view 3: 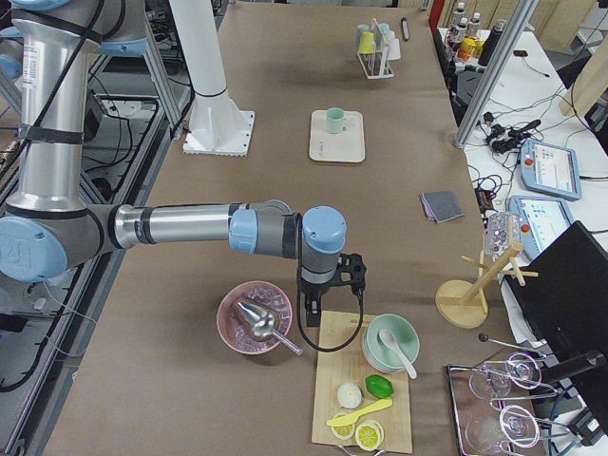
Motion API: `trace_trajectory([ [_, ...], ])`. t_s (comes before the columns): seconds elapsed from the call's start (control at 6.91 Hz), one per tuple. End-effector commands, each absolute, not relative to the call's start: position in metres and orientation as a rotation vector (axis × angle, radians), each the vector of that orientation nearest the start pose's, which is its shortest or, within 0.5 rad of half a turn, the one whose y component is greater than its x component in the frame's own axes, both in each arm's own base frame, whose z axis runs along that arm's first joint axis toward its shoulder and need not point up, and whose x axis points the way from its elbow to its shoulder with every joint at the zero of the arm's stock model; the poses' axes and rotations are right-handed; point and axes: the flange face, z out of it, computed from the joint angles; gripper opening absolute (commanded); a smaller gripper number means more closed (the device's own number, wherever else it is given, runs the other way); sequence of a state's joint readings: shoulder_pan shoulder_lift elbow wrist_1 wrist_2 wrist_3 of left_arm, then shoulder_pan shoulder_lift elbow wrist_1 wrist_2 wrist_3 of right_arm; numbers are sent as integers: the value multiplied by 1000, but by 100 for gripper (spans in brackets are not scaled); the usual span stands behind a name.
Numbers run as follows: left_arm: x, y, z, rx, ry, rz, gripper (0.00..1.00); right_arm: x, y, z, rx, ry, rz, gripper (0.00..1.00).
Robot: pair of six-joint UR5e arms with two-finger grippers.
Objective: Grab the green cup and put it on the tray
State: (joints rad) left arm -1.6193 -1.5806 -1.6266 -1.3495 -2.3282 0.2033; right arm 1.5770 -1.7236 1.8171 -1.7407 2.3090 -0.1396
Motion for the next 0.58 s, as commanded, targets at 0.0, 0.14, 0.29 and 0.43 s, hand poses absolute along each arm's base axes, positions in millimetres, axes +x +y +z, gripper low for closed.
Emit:
trace_trajectory([
  [0.0,-88,-477,651,-55,769,90,99,69,-418,629,-22,-741,-98,100],
  [0.14,-88,-481,649,-55,769,86,99,69,-418,627,-20,-743,-100,100],
  [0.29,-88,-482,646,-48,768,90,99,69,-417,628,-22,-743,-99,100],
  [0.43,-88,-482,646,-48,768,90,99,69,-417,628,-22,-743,-99,100],
])
